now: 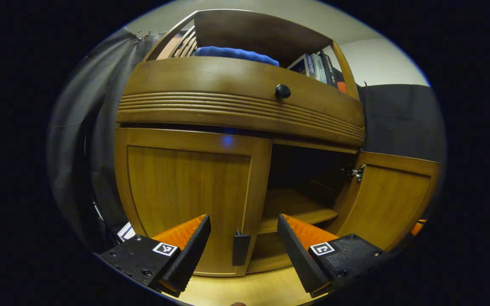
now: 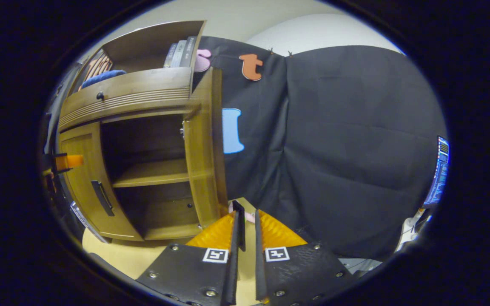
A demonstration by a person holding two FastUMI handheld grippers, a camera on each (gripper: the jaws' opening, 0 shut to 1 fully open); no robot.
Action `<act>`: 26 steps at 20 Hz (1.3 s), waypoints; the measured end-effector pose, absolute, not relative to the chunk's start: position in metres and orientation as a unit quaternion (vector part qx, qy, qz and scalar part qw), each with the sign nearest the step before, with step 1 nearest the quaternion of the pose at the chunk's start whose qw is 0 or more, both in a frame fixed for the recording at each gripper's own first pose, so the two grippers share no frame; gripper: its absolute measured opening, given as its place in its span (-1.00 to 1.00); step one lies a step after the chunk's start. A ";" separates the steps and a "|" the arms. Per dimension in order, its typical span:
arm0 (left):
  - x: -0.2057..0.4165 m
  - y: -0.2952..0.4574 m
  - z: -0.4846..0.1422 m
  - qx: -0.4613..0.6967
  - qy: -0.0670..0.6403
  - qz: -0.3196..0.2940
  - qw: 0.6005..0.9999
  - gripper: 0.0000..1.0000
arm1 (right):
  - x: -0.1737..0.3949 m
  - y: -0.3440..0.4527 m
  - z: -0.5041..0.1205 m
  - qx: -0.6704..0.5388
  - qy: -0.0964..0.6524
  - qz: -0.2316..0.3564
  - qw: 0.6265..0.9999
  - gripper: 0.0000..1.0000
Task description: Open the right door of the double-door shoe cabinet with the right hand, and open the left door with the left hand.
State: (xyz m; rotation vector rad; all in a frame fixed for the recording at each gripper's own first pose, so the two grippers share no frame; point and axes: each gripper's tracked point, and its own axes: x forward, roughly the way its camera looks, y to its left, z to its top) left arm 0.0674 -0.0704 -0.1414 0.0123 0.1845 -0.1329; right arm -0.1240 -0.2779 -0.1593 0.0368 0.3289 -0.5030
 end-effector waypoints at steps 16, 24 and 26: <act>0.120 -0.066 -0.230 0.026 0.138 -0.005 0.990 0.17 | -0.140 -0.291 -0.069 -0.033 0.115 -0.255 0.959 -0.65; 0.116 -0.069 -0.229 0.020 0.133 -0.004 0.991 -0.27 | -0.132 -0.272 -0.055 -0.038 0.100 -0.226 0.968 -0.65; 0.110 -0.067 -0.229 0.019 0.132 -0.003 0.991 -0.28 | -0.125 -0.265 -0.051 -0.037 0.095 -0.213 0.972 -0.65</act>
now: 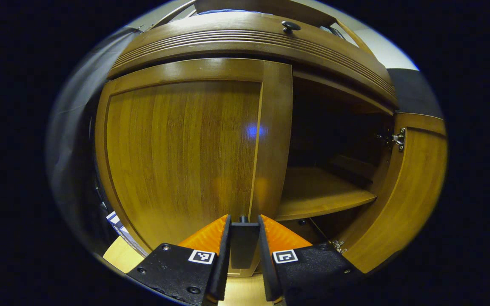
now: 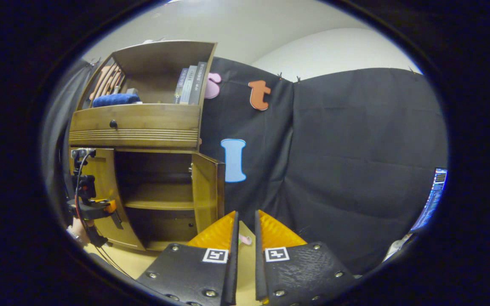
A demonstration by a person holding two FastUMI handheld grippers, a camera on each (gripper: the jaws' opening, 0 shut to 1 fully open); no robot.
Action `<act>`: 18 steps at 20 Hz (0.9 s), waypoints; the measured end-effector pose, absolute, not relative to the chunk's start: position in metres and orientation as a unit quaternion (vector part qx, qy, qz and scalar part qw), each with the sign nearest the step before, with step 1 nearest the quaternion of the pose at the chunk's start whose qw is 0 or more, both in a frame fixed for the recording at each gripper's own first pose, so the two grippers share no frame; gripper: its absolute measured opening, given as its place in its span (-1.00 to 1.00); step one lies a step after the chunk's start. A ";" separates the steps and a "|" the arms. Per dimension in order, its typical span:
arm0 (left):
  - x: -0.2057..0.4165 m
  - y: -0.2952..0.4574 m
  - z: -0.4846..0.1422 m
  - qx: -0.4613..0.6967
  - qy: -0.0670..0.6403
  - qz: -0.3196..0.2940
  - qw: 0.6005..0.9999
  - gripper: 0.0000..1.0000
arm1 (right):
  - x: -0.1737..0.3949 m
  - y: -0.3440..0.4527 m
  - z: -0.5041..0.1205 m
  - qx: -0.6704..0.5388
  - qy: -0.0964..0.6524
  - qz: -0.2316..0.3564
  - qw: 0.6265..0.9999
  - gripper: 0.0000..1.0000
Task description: Open the right door of the double-door shoe cabinet with the right hand, and open the left door with the left hand.
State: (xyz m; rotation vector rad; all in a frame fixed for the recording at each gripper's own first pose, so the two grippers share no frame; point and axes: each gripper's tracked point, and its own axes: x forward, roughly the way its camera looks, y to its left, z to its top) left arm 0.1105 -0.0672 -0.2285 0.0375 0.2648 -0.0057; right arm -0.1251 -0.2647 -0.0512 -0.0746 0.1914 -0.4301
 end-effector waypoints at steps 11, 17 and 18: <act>0.058 -0.058 -0.220 0.011 0.115 -0.001 0.993 -0.31 | -0.083 -0.212 -0.042 -0.042 0.077 -0.107 0.990 -0.65; 0.022 -0.044 -0.214 -0.007 0.107 0.014 0.994 -0.31 | -0.056 -0.183 -0.055 -0.038 0.088 -0.039 0.995 -0.65; 0.017 -0.041 -0.212 -0.011 0.107 0.018 0.994 -0.36 | -0.054 -0.179 -0.058 -0.034 0.091 -0.030 0.995 -0.66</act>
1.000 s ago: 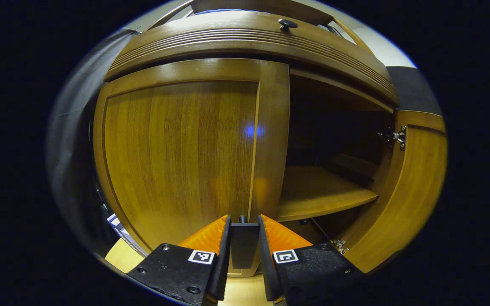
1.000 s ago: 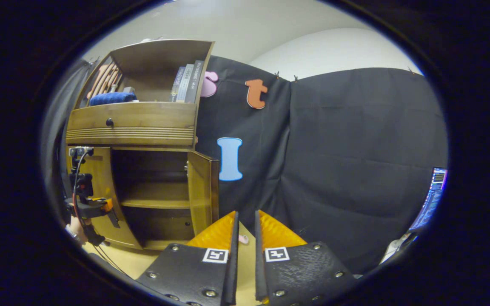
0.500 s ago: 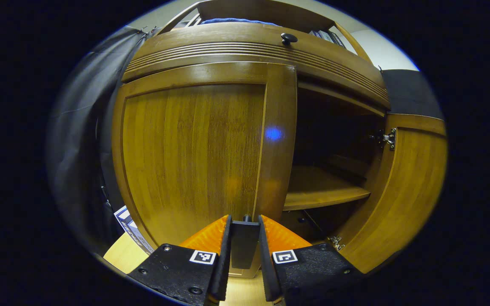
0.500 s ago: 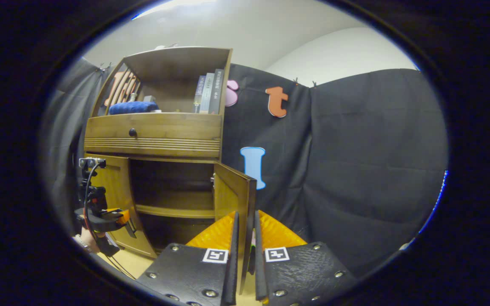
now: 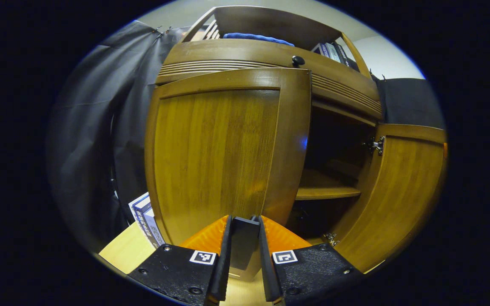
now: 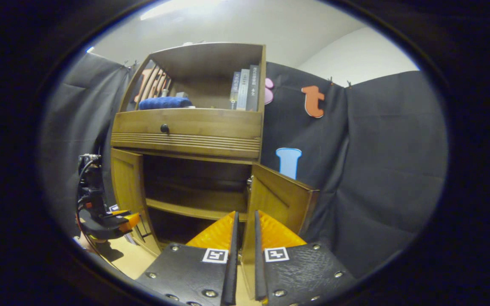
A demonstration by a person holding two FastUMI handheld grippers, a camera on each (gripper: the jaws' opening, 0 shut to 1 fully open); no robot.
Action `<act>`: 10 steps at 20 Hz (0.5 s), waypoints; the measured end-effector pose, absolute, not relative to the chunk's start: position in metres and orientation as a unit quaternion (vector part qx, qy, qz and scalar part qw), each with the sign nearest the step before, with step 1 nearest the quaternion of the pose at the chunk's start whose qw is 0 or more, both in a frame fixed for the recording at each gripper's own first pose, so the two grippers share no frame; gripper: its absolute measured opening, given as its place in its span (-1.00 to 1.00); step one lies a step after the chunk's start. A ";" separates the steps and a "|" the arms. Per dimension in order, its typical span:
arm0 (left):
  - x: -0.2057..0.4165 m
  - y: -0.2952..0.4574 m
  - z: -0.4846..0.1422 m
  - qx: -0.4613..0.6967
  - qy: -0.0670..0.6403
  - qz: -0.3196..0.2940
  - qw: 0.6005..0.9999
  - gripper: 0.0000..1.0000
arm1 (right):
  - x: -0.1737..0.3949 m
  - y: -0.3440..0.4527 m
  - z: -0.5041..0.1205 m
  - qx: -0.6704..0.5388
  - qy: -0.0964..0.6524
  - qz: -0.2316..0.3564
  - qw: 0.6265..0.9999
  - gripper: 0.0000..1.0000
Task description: Open the right door of the double-door shoe cabinet with the right hand, and open the left door with the left hand.
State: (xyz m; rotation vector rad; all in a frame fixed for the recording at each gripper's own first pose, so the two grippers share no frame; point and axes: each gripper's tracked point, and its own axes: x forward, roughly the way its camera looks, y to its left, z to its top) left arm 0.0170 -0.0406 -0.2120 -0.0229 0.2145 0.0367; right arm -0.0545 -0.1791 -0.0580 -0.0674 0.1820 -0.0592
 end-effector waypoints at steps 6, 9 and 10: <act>-0.012 -0.023 -0.208 -0.032 0.107 0.048 0.993 -0.36 | -0.038 -0.157 -0.074 -0.020 0.107 0.023 0.994 -0.70; -0.025 -0.014 -0.206 -0.039 0.106 0.063 0.992 -0.35 | -0.030 -0.146 -0.080 -0.017 0.111 0.048 0.992 -0.70; -0.030 -0.010 -0.205 -0.040 0.105 0.067 0.991 -0.34 | -0.028 -0.143 -0.082 -0.015 0.113 0.056 0.992 -0.70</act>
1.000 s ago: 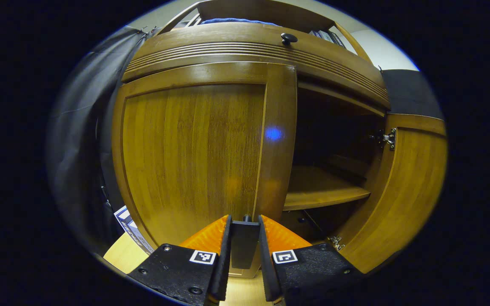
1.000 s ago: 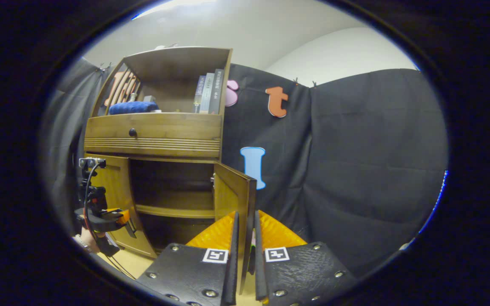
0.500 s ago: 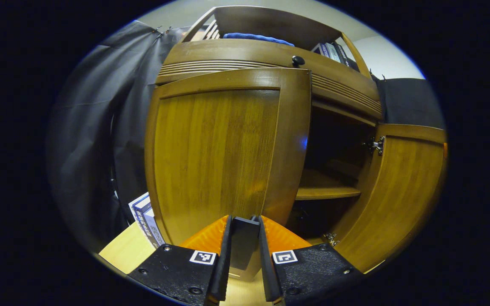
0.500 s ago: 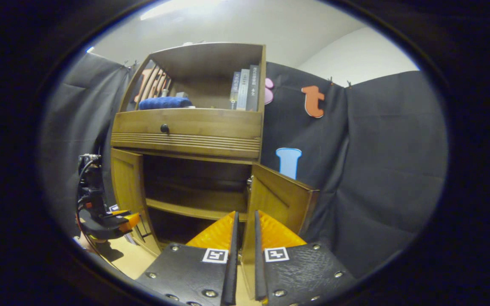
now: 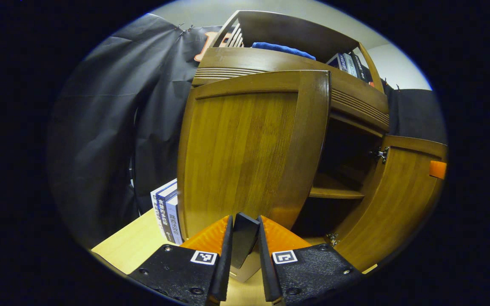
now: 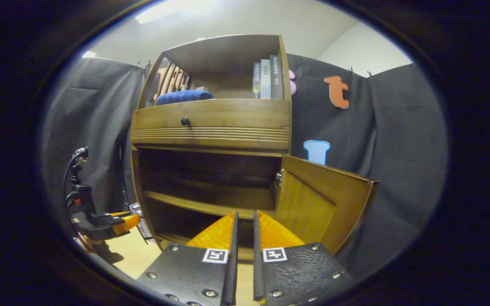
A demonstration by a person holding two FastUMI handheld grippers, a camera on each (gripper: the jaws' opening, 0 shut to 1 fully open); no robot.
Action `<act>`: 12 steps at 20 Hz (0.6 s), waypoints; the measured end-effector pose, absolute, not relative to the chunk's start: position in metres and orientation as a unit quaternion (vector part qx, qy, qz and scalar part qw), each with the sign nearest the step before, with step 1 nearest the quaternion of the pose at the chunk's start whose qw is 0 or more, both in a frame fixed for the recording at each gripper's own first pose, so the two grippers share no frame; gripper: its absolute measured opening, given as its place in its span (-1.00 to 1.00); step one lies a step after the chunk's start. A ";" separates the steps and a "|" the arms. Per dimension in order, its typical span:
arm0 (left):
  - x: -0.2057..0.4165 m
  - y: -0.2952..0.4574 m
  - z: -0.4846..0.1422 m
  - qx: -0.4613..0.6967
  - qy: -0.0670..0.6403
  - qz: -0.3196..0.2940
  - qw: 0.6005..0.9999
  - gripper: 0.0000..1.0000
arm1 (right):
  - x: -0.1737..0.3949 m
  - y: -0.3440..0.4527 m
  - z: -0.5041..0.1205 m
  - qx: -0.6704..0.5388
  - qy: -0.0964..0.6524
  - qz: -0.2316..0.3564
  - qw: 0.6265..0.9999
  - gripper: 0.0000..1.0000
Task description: Open the right door of the double-door shoe cabinet with the right hand, and open the left door with the left hand.
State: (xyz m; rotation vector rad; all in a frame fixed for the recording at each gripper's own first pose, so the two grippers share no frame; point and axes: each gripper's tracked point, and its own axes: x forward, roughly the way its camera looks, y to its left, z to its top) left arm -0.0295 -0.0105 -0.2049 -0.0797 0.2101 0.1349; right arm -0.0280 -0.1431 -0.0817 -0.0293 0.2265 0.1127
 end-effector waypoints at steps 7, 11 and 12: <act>-0.064 0.022 -0.199 -0.052 0.099 0.116 0.987 -0.33 | -0.014 -0.114 -0.091 0.004 0.121 0.118 0.986 -0.70; -0.081 0.041 -0.194 -0.034 0.095 0.144 0.984 -0.43 | -0.012 -0.094 -0.097 0.012 0.125 0.149 0.981 -0.70; -0.085 0.046 -0.192 -0.032 0.095 0.149 0.984 -0.46 | -0.011 -0.090 -0.098 0.013 0.127 0.154 0.980 -0.70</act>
